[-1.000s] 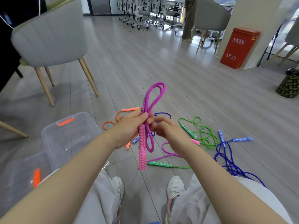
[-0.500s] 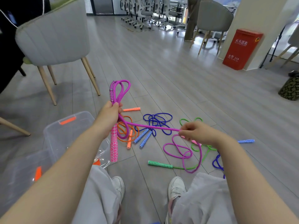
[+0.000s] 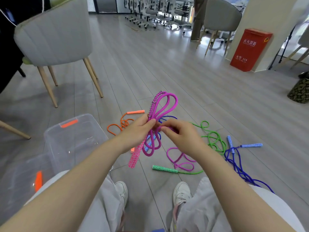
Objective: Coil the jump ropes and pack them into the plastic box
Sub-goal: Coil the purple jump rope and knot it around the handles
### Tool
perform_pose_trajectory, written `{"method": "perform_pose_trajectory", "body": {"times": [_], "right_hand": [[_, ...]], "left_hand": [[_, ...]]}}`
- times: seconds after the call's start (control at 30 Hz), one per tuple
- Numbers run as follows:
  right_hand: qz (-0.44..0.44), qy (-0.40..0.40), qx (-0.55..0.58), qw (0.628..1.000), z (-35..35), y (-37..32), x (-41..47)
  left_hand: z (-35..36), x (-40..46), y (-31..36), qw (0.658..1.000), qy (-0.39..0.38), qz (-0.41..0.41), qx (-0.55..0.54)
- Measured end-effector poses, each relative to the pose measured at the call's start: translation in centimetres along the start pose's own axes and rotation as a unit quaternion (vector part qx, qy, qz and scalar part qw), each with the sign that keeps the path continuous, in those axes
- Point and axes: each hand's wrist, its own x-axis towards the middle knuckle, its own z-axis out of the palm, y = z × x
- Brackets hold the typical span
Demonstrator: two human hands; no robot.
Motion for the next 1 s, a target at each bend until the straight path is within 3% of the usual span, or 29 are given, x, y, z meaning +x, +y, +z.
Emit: {"method": "perform_pose_trajectory", "body": {"times": [0.3, 0.43, 0.67, 0.77, 1.0], "right_hand": [[0.052, -0.016, 0.157, 0.986, 0.2, -1.9, -0.5], [0.048, 0.009, 0.115, 0.992, 0.1, -1.5, -0.4], [0.066, 0.007, -0.021, 0.998, -0.2, 0.0, -0.3], [0.087, 0.002, -0.05, 0.995, -1.1, 0.1, -0.3], [0.116, -0.018, 0.013, 0.993, -5.5, 1.7, -0.2]], "left_hand": [[0.9, -0.2, -0.1, 0.998, -0.041, 0.022, -0.044], [0.7, -0.2, -0.2, 0.997, -0.07, 0.025, -0.036], [0.1, 0.2, -1.2, 0.987, -0.124, 0.003, 0.102], [-0.2, 0.4, -1.1, 0.982, -0.102, 0.007, 0.161], [-2.7, 1.5, -1.4, 0.982, 0.01, 0.007, 0.187]]}}
